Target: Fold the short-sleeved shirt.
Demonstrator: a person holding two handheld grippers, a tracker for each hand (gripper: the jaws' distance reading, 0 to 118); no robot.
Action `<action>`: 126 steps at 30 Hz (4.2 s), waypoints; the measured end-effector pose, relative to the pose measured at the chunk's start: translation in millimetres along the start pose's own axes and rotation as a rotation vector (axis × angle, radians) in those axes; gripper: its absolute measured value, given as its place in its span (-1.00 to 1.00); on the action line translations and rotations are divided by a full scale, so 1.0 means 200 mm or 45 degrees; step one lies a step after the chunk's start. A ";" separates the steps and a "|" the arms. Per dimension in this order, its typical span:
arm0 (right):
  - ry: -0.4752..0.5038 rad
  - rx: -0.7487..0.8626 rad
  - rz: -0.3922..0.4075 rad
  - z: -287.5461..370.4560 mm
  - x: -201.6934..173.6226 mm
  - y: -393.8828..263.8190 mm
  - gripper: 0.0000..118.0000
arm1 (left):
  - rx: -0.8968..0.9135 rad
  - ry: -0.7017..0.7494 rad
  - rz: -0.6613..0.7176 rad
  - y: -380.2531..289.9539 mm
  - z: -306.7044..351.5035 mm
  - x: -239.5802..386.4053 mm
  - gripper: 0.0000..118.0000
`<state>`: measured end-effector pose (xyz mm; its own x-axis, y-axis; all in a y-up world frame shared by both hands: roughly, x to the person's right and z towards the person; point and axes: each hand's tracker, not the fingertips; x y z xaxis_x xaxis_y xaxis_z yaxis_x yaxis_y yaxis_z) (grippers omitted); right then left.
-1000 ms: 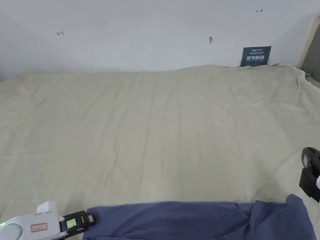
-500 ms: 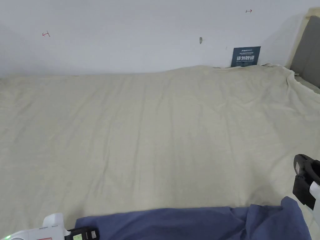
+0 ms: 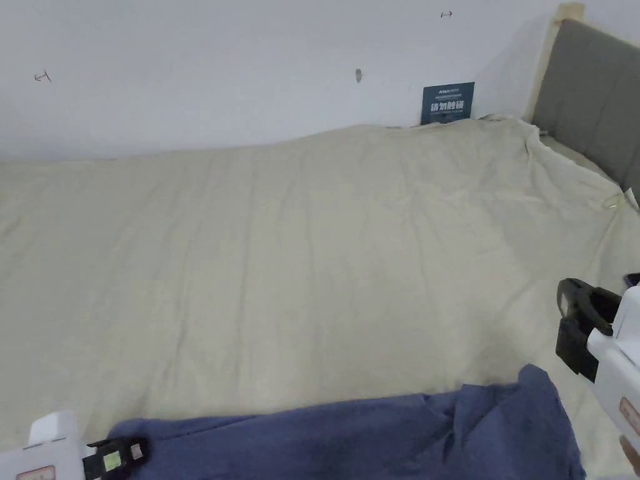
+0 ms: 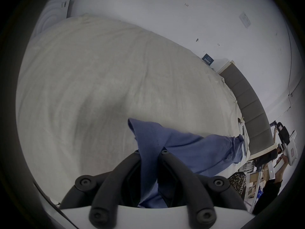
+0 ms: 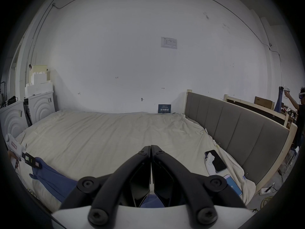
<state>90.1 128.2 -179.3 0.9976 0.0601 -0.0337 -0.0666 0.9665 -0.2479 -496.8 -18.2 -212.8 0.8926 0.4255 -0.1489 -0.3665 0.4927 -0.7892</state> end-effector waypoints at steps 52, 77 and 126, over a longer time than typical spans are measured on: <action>-0.024 0.014 -0.088 0.06 0.18 -0.05 -1.00 | -0.112 -0.210 -0.207 -0.18 -0.40 1.35 0.52; 0.014 0.002 -0.092 0.01 0.18 -0.05 -1.00 | 0.273 0.081 -0.435 -0.53 -0.36 0.95 -1.00; 0.022 -0.035 -0.060 0.25 0.17 -0.10 -1.00 | -0.011 -0.248 -0.190 -0.23 -0.17 0.74 0.23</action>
<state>127.1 122.7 -126.4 0.9992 0.0102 -0.0379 -0.0202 0.9610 -0.2759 -338.9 -4.0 -218.1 0.8690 0.4871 0.0866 -0.2314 0.5549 -0.7991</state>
